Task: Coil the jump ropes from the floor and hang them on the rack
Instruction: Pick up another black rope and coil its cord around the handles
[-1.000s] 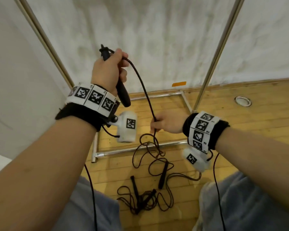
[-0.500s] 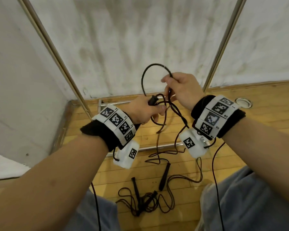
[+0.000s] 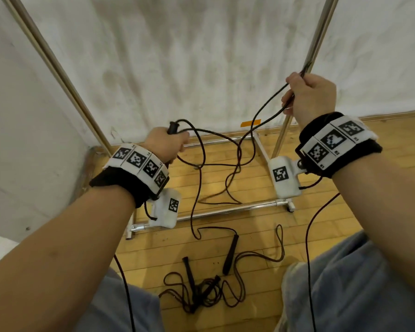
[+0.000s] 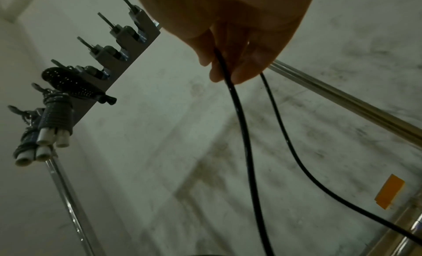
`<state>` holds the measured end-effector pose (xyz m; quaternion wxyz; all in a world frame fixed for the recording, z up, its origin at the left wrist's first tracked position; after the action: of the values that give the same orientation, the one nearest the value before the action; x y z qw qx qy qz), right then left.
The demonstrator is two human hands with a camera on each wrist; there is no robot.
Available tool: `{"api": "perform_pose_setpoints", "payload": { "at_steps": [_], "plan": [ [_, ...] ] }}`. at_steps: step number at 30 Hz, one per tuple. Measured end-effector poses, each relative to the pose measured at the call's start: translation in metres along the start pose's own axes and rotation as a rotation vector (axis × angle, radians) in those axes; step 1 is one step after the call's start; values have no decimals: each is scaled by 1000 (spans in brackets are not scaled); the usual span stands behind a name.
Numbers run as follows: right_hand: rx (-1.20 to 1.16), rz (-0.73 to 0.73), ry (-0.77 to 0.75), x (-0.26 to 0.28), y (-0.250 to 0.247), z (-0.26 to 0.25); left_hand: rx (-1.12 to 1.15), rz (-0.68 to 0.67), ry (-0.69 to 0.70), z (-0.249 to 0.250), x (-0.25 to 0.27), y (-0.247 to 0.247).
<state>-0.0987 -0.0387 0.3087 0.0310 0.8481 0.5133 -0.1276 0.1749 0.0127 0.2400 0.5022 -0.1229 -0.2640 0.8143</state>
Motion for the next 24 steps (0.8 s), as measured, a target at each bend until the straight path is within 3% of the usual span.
{"api": "perform_pose_setpoints", "payload": {
  "at_steps": [5,9,13,18,20,22,24],
  "plan": [
    [59,-86,0,8,8,4,439,-57,-46,15,8,-3],
    [100,-267,58,19,22,7,394,-131,96,27,20,-2],
    [300,-579,-92,46,41,10,384,-140,196,36,31,-7],
    [444,-930,-138,85,61,20,421,-182,264,44,35,-14],
    [439,-885,-163,84,62,17,381,-74,286,41,30,-20],
    [389,-700,-187,72,58,9,281,58,305,36,22,-27],
    [315,-485,-237,58,52,0,160,68,317,30,17,-28]
  ]
}}
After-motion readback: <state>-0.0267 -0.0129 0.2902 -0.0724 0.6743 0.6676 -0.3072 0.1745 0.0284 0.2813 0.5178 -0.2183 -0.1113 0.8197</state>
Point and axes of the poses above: each hand's wrist, its own x-axis away from the middle knuckle, its own y-axis out of the palm, z = x × y, the point moved 4 cm from there along -x, towards the middle knuckle, and after that the axes turned 9 degrees about z, right-handed, at the moved point
